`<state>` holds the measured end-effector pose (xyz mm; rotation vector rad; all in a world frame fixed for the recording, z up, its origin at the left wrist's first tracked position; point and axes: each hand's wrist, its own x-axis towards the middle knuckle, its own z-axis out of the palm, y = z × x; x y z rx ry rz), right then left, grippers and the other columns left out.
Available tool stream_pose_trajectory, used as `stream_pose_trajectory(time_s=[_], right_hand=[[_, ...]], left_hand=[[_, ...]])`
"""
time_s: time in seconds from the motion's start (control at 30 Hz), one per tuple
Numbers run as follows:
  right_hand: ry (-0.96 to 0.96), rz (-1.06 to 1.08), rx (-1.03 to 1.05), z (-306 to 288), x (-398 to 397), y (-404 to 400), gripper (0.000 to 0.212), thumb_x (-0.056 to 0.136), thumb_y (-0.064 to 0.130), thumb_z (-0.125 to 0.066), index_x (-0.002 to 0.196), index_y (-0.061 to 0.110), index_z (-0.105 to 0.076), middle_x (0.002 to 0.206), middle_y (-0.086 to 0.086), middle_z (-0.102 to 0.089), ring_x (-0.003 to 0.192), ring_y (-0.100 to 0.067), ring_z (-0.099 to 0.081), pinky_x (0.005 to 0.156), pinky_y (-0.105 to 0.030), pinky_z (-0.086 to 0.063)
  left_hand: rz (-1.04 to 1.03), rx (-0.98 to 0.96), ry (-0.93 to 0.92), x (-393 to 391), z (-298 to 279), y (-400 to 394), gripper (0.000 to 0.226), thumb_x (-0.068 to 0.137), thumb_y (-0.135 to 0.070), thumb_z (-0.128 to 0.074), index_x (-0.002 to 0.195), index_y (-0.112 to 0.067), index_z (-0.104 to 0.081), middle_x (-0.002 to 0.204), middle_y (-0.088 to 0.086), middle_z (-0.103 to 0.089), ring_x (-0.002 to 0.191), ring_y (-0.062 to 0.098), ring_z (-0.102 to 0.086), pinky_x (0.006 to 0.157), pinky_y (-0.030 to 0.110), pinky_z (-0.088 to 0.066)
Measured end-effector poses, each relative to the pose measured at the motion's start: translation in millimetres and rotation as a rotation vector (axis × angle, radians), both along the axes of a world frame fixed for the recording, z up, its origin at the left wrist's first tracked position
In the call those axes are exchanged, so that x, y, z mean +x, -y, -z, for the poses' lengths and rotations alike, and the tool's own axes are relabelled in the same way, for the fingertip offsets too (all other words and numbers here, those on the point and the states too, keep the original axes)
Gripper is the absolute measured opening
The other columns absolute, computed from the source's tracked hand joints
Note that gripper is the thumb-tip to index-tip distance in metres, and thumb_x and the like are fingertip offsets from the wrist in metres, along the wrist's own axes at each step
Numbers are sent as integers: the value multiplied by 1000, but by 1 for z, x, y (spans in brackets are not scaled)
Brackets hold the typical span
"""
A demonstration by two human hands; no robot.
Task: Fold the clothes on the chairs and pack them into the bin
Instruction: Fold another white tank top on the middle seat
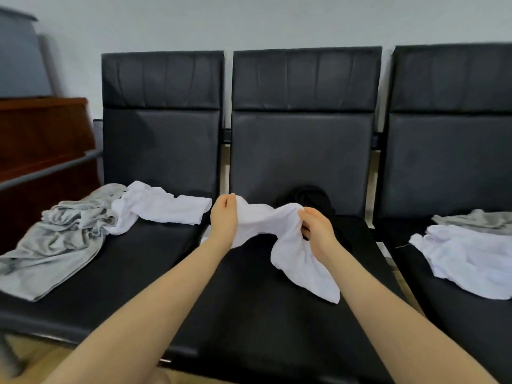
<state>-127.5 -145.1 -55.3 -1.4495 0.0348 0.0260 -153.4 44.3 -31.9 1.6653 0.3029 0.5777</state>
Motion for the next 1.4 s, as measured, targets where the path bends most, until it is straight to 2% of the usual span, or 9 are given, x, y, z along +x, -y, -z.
stream_pose_trajectory(time_s=[0.17, 0.3, 0.37, 0.53, 0.67, 0.83, 1.17, 1.27, 1.4], right_hand=[[3, -260, -212, 5, -50, 13, 40, 84, 18, -59, 46, 28, -52, 59, 11, -49, 65, -13, -44, 62, -28, -37], [-63, -334, -723, 36, -71, 19, 16, 75, 35, -68, 91, 38, -68, 102, 10, -64, 107, -18, -57, 90, -37, -46], [-35, -372, -976, 45, -69, 22, 9, 80, 41, -62, 82, 33, -65, 96, 15, -59, 105, -14, -54, 89, -32, -40], [38, -297, -711, 45, -55, 29, 34, 90, 34, -59, 73, 5, -63, 64, 2, -61, 64, -12, -56, 63, -26, -45], [174, -114, -702, 41, -27, 24, 27, 90, 27, -62, 87, 0, -66, 73, -5, -65, 69, -16, -58, 66, -30, -49], [229, -98, -743, 33, 5, -1, 35, 90, 22, -61, 78, -10, -59, 66, -13, -50, 65, -19, -44, 62, -31, -39], [213, -190, -873, 45, 78, -107, 45, 92, 25, -59, 55, 13, -37, 57, -3, -34, 57, -18, -33, 57, -28, -28], [165, -204, -1007, 57, 93, -126, 41, 93, 34, -56, 61, 15, -39, 72, -6, -44, 71, -23, -44, 57, -29, -32], [119, -225, -1196, 74, 101, -141, 45, 93, 43, -53, 118, 6, -57, 123, -15, -51, 113, -33, -52, 93, -39, -43]], left_hand=[[107, -97, -232, -42, 36, 6, 22, 97, -28, -41, 83, -21, -56, 85, -5, -56, 85, 14, -51, 68, 25, -37], [169, 191, -493, -58, 72, -7, 27, 94, -32, -47, 78, -15, -60, 79, -3, -55, 80, 16, -51, 67, 26, -39], [135, 241, -500, -58, 76, -23, 28, 92, -29, -50, 70, -14, -58, 77, 1, -57, 71, 18, -52, 65, 28, -44], [3, 319, -480, -52, 84, -50, 41, 92, -32, -51, 57, -12, -44, 68, 3, -49, 68, 23, -49, 76, 40, -52], [42, 431, -480, -39, 89, -49, 37, 92, -34, -52, 60, -14, -54, 67, 1, -51, 69, 23, -51, 67, 30, -42], [-57, 456, -465, -23, 89, -48, 36, 91, -36, -54, 120, -14, -60, 121, 8, -59, 109, 27, -57, 93, 38, -46], [-203, 328, -532, -12, 104, -78, 33, 92, -28, -50, 120, -11, -56, 127, 15, -47, 118, 33, -42, 92, 36, -38], [-151, 304, -637, -7, 107, -88, 39, 92, -31, -49, 124, -9, -50, 130, 15, -44, 120, 33, -42, 92, 35, -37], [-37, 334, -799, 1, 114, -100, 55, 89, -39, -47, 130, -2, -45, 128, 15, -53, 113, 31, -52, 86, 35, -43]])
